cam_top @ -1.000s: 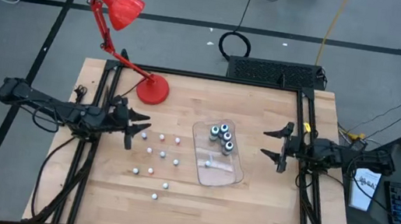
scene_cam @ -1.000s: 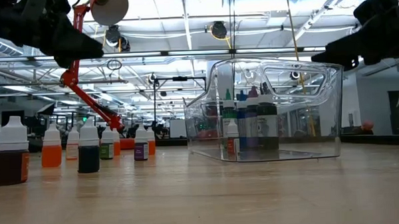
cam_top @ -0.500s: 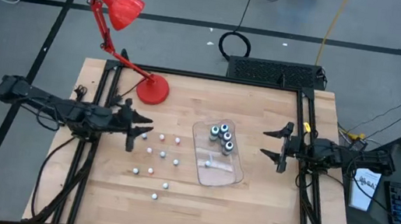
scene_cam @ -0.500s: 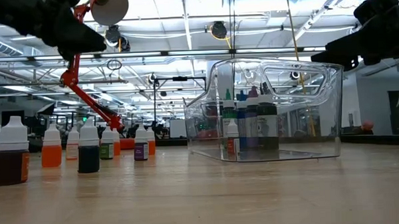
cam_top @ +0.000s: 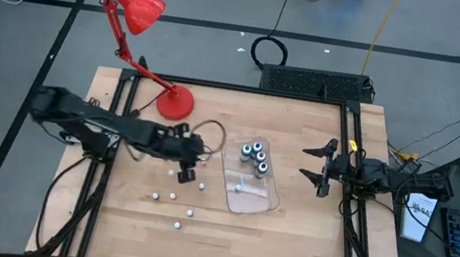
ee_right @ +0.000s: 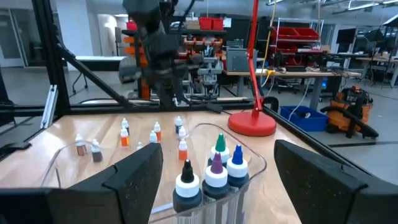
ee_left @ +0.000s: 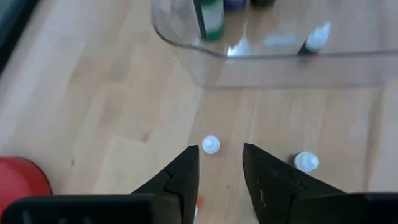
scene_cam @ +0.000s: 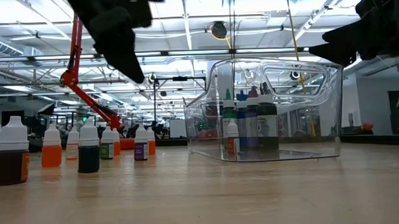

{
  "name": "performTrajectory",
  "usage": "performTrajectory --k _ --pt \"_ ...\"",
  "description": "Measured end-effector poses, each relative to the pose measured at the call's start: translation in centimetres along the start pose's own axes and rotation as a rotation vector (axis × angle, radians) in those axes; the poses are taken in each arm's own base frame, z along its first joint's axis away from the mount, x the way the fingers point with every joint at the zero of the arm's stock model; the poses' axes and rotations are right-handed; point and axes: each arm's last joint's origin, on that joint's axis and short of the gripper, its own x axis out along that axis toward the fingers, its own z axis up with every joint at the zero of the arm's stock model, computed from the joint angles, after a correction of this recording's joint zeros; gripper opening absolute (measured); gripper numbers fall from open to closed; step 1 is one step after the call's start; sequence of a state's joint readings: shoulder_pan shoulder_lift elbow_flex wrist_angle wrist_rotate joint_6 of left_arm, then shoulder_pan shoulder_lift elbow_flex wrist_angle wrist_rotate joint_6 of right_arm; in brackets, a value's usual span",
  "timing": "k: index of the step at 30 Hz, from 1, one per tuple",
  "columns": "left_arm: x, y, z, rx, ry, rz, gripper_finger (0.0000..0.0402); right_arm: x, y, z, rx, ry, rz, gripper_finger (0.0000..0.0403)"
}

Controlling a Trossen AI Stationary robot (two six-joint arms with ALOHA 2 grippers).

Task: Pick & Place food coloring
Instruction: Put the black food coloring bottle into the transparent container

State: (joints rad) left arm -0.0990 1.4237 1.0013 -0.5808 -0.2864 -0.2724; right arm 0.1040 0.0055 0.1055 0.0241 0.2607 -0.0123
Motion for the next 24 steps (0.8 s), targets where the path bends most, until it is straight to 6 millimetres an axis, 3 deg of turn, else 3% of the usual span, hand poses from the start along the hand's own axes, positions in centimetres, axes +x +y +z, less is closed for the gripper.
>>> performTrajectory --k 6,13,24 --pt "3.6 -1.0 1.9 0.058 0.111 -0.021 0.017 0.0 0.0 0.1 0.002 -0.006 0.0 0.0295" --pt "6.9 -0.7 1.3 0.051 0.246 0.002 0.0209 0.0 0.0 0.1 0.003 -0.01 0.0 0.0295" --pt "9.4 0.3 0.5 -0.013 0.334 0.009 0.0203 0.0 0.0 0.2 0.004 -0.013 0.0 0.0295"
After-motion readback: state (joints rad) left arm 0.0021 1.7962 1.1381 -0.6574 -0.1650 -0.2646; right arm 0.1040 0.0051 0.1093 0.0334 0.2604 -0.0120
